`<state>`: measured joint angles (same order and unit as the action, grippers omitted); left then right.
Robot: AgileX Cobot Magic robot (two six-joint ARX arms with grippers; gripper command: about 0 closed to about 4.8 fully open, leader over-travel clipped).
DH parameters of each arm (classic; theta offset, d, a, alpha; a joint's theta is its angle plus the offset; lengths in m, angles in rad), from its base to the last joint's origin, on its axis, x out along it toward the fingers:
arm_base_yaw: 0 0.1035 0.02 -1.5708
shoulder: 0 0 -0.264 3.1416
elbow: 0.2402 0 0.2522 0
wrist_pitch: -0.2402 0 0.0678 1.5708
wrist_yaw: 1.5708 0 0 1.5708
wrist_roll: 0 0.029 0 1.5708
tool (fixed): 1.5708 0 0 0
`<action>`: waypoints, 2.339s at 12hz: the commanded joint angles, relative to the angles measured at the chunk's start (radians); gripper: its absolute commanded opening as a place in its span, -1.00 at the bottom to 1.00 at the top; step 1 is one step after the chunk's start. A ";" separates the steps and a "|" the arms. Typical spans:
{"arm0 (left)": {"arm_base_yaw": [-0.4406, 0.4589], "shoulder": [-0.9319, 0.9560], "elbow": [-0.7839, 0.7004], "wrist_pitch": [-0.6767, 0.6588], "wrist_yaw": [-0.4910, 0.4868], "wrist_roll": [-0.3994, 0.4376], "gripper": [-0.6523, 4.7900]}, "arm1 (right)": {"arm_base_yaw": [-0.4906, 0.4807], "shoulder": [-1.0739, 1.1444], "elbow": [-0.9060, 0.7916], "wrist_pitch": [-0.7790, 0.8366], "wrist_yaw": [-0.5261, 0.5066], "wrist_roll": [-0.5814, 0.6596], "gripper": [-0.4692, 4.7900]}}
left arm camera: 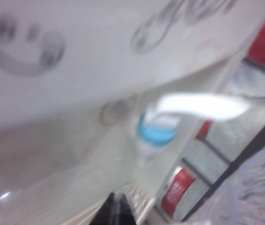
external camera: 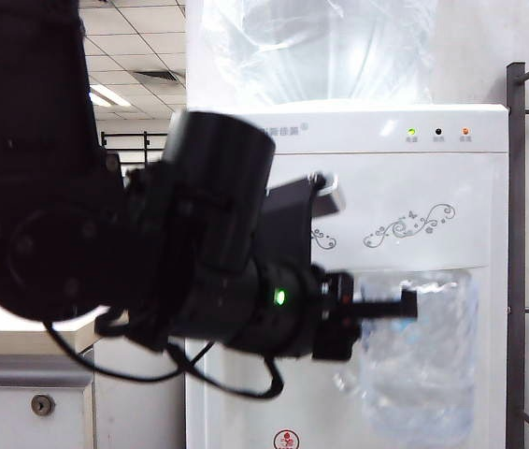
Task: Pick up the plastic mug from the left desk, go to the cold water outlet of the water dispenser, press the vertical switch to get some water, then put the mug back on the desk.
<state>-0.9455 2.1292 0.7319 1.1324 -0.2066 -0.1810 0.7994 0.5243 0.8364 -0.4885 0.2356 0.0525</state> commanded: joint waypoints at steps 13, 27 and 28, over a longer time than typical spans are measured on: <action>0.000 0.194 0.143 0.099 -0.066 0.000 -0.78 | 0.000 -0.001 0.003 0.010 0.002 -0.001 -0.83; 0.000 0.278 0.227 0.045 -0.071 -0.068 -0.78 | -0.001 -0.026 0.003 0.011 0.021 -0.002 -0.83; 0.000 0.278 0.240 0.006 -0.090 -0.091 -0.78 | -0.001 -0.027 0.003 0.010 0.021 -0.002 -0.83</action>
<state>-0.9466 2.4126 0.9600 1.1580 -0.2729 -0.2367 0.7994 0.5003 0.8364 -0.4892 0.2512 0.0521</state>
